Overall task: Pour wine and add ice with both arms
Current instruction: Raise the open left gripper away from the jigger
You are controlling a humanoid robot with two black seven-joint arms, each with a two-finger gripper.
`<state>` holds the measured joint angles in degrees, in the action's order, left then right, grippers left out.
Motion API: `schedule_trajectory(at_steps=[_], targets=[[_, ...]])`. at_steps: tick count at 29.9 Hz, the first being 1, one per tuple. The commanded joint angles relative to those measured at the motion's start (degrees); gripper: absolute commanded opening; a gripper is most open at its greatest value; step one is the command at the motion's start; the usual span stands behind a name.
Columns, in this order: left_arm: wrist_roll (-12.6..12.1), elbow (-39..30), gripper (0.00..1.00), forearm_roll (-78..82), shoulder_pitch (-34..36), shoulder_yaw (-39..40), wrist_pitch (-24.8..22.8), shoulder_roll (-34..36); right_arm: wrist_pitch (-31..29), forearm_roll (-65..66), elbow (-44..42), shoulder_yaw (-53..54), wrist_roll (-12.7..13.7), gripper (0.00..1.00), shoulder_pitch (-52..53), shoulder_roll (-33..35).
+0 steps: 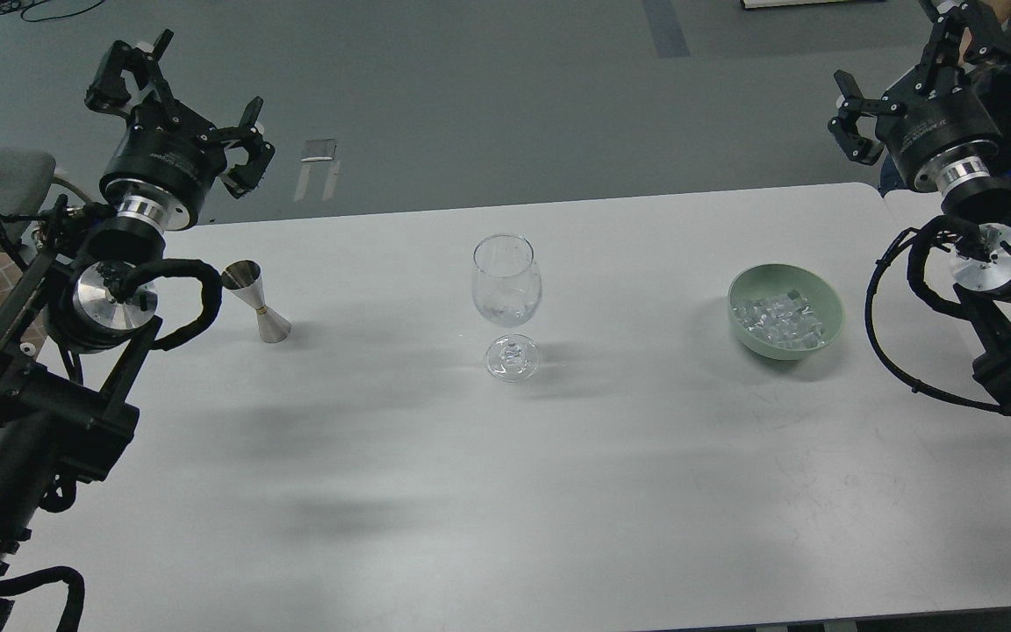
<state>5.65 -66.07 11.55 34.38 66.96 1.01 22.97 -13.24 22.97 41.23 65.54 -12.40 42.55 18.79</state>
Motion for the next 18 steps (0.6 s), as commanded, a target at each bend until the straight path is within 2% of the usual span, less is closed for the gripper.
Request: schedule_trajectory(at_steps=[1,4,8,10,12,16,18], targets=[[-0.11,1.12,0.98,-0.73,0.6,0.62,1.01,0.23,1.81,6.81,-0.01,-2.96,0.01,1.0,0.17,0.98],[0.68,1.3,0.98,-0.91,0.69,1.06,3.38,0.15,2.08,13.4,-0.01,-5.94,0.01,1.0,0.52,1.68],[1.21,1.21,0.98,-0.47,0.95,2.03,2.07,0.32,2.52,22.11,0.08,-8.85,0.01,1.0,0.69,2.91],[2.87,1.3,0.98,-0.13,0.6,3.26,1.71,0.32,2.87,25.97,0.26,-9.55,0.01,1.0,0.87,3.79],[4.8,1.3,0.98,0.23,-0.45,3.27,1.45,0.5,3.05,31.41,3.05,-9.82,0.01,1.0,0.7,6.42],[4.99,1.3,0.98,0.14,-1.86,3.96,1.45,0.41,3.13,43.45,10.7,-14.11,0.01,1.0,0.25,12.22],[4.81,1.3,0.98,-0.12,-1.95,3.97,1.45,0.59,3.14,49.34,16.31,-17.19,0.01,1.0,0.61,17.39]])
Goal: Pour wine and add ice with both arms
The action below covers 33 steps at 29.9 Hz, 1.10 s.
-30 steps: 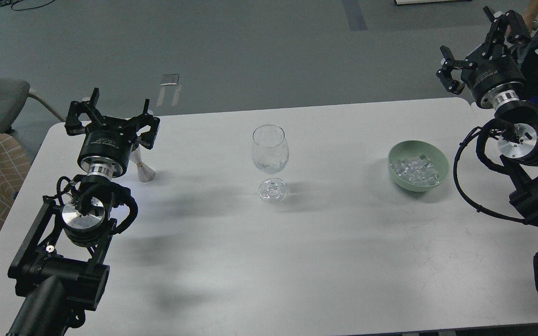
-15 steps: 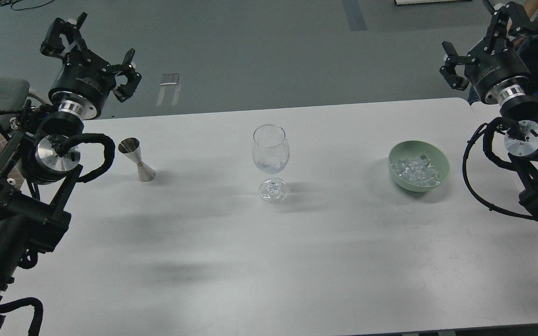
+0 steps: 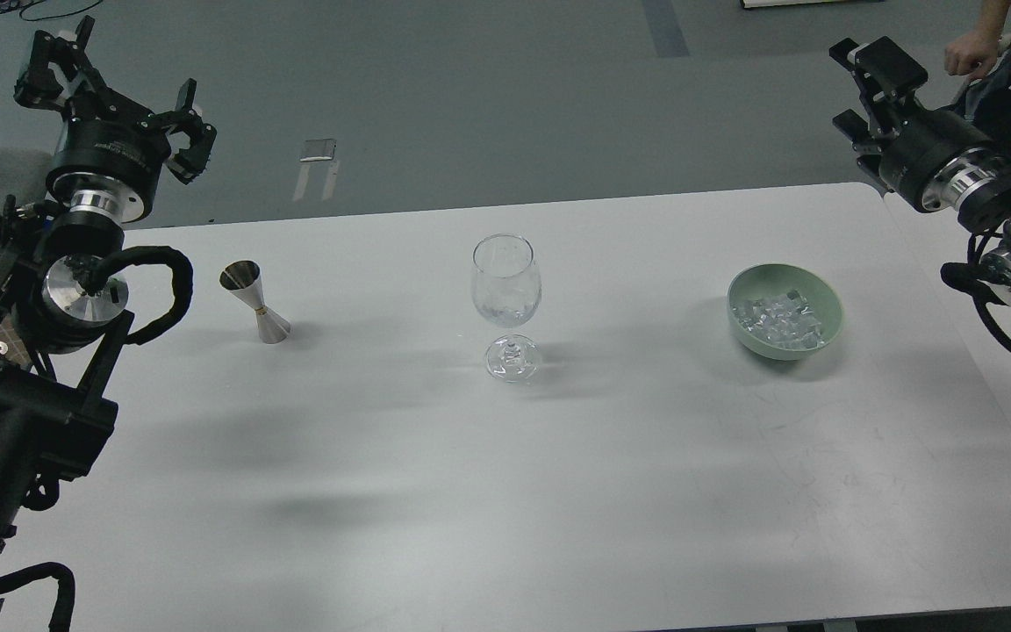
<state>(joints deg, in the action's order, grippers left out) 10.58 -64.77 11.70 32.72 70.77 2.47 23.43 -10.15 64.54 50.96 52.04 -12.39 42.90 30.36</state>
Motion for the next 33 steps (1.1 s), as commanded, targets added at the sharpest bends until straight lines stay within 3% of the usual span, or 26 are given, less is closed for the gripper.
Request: schedule_trajectory(at_steps=[1,4,8,14,22,33], targets=[[-0.38,-0.09,0.98,-0.27,-0.37,0.15,-0.1,0.13,0.04,8.67,7.74,-4.13,0.0,1.0,0.17,6.98],[-0.38,-0.01,0.98,-0.36,-0.38,-0.11,-1.5,0.13,-0.05,11.22,10.64,-6.94,0.0,1.0,-0.01,10.67],[-0.91,0.52,0.98,0.17,-0.2,-0.99,-6.76,0.48,-0.22,18.5,13.1,-12.65,-0.09,1.0,2.53,15.24],[-4.51,3.6,0.98,0.25,0.15,-1.07,-13.71,1.88,-0.84,22.28,15.66,-18.62,-1.67,1.0,3.06,17.18],[-4.43,3.51,0.98,0.17,-1.86,-0.9,-14.34,1.97,-0.84,27.31,15.92,-25.05,-1.58,1.0,1.93,17.27],[-3.9,3.51,0.98,0.17,-1.7,-0.63,-15.12,2.23,-0.92,32.93,15.31,-25.49,-1.23,0.99,0.08,14.99]])
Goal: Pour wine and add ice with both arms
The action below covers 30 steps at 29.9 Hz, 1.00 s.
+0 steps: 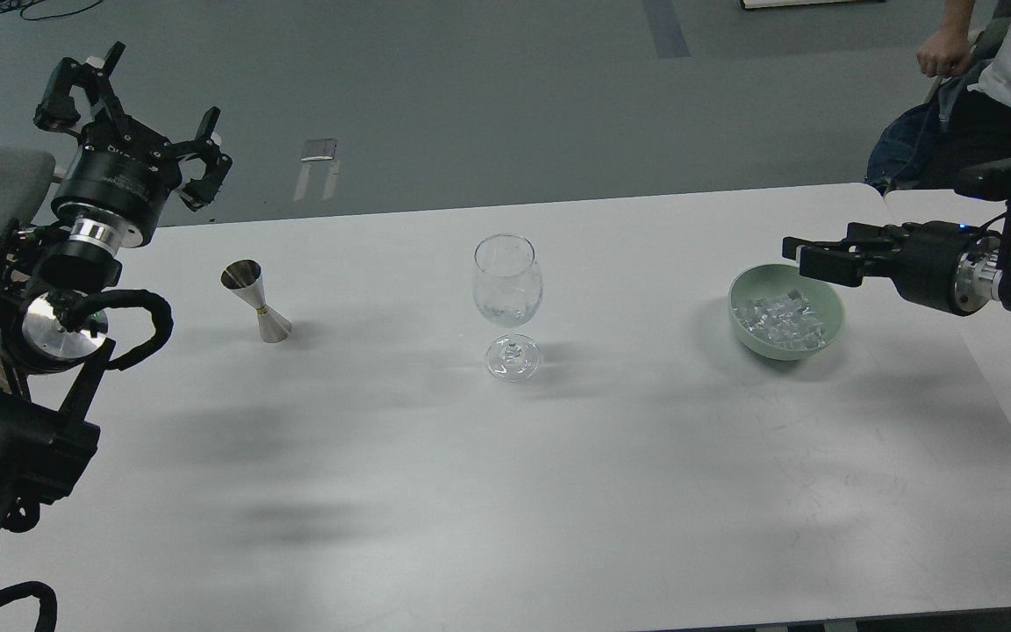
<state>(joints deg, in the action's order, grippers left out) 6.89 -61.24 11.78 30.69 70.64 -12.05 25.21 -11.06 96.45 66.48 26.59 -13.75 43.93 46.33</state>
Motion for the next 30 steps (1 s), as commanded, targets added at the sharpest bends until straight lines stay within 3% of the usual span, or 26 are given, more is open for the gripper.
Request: schedule_trajectory(at_steps=[1,12,19,26,30], targets=[[-0.3,-0.02,0.98,0.08,0.42,-0.5,-0.87,0.45,-0.01,1.11,-0.3,0.04,0.21,0.99,-1.3,-1.15],[0.05,1.3,0.98,-0.88,-0.19,0.29,-6.4,-0.52,-0.62,6.12,-5.48,0.48,0.65,1.0,-1.65,-5.98],[0.14,1.21,0.98,-1.06,0.16,0.38,-6.32,-0.43,-0.62,6.38,-6.28,0.4,1.79,0.98,-1.65,-7.74],[0.67,1.3,0.98,-0.97,0.25,0.38,-5.79,-0.25,-0.62,6.73,-6.19,0.31,2.32,0.72,-1.57,-8.1],[2.25,1.3,0.98,-0.62,0.16,0.21,-5.88,-0.25,-0.62,7.44,-6.19,0.22,2.32,0.67,-1.39,-8.01]])
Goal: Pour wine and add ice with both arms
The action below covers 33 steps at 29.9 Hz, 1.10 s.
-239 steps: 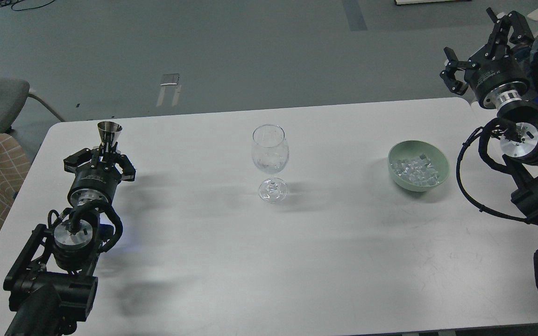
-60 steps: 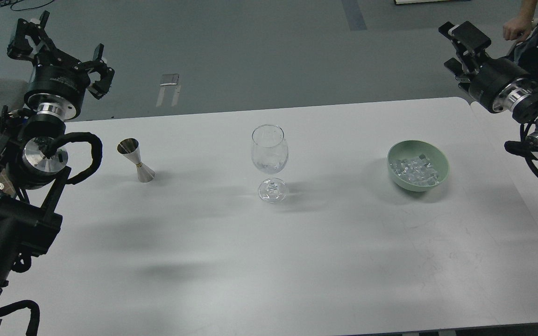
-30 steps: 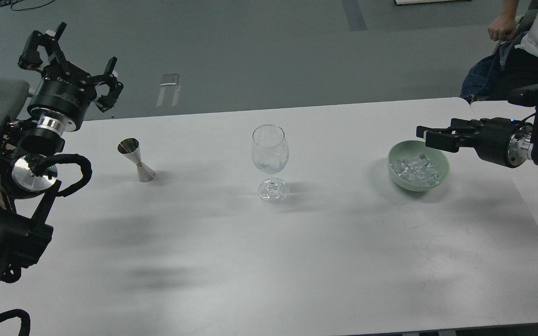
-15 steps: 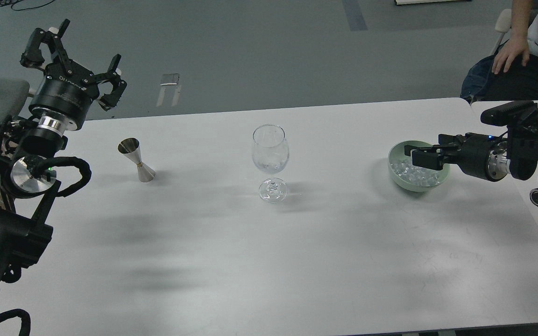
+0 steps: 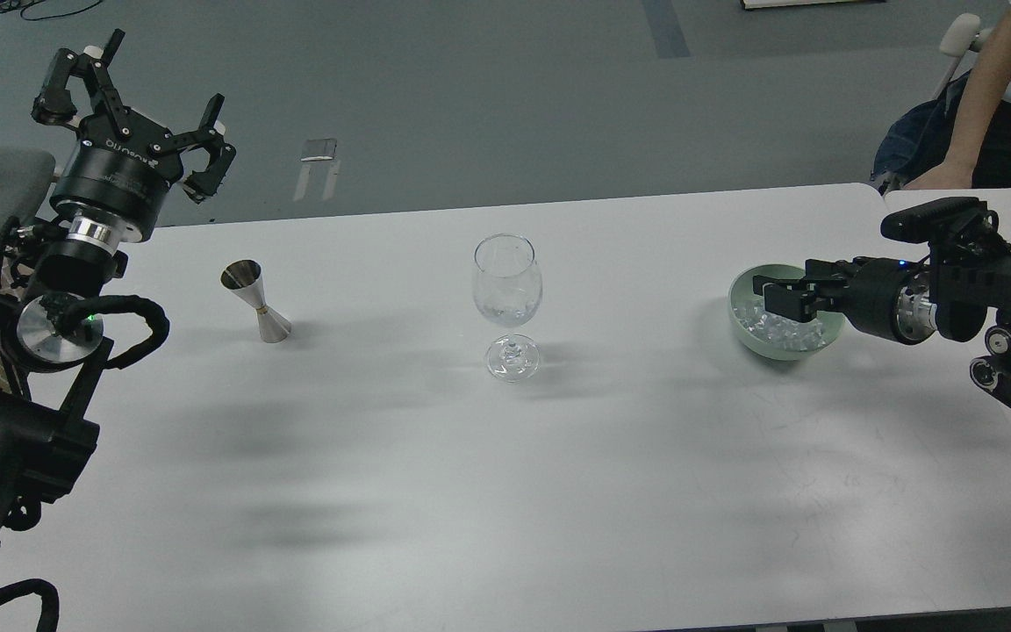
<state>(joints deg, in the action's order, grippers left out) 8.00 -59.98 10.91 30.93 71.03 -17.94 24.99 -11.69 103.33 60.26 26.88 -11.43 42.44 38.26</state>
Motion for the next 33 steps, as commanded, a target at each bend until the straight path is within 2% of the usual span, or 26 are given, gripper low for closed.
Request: schedule_trajectory(at_steps=[1,2,13,15,19,33], targets=[[1.49,0.04,0.98,0.25,-0.17,-0.19,-0.07,-0.02,0.0,1.25,0.03,-0.08,0.01,0.65,0.01,0.06],[1.67,0.04,0.98,0.25,-0.17,-0.19,-0.16,-0.02,0.0,1.78,0.03,-0.08,0.01,0.6,-0.07,0.15],[1.85,0.12,0.98,0.16,-0.43,-0.1,-0.78,-0.11,1.58,3.98,-0.05,0.01,1.76,0.6,-0.69,-0.11],[1.85,0.12,0.98,0.07,-0.43,-0.1,-0.78,-0.11,1.58,3.98,0.03,0.01,2.73,0.6,-0.69,-0.64],[1.85,0.12,0.98,-0.1,-0.43,-0.1,-0.78,-0.02,1.58,3.98,0.21,0.1,7.47,0.6,-0.69,-2.05],[1.76,0.04,0.98,-0.28,-0.43,-0.01,-0.78,0.06,1.58,4.34,0.82,-0.43,7.56,0.58,-1.13,-1.44]])
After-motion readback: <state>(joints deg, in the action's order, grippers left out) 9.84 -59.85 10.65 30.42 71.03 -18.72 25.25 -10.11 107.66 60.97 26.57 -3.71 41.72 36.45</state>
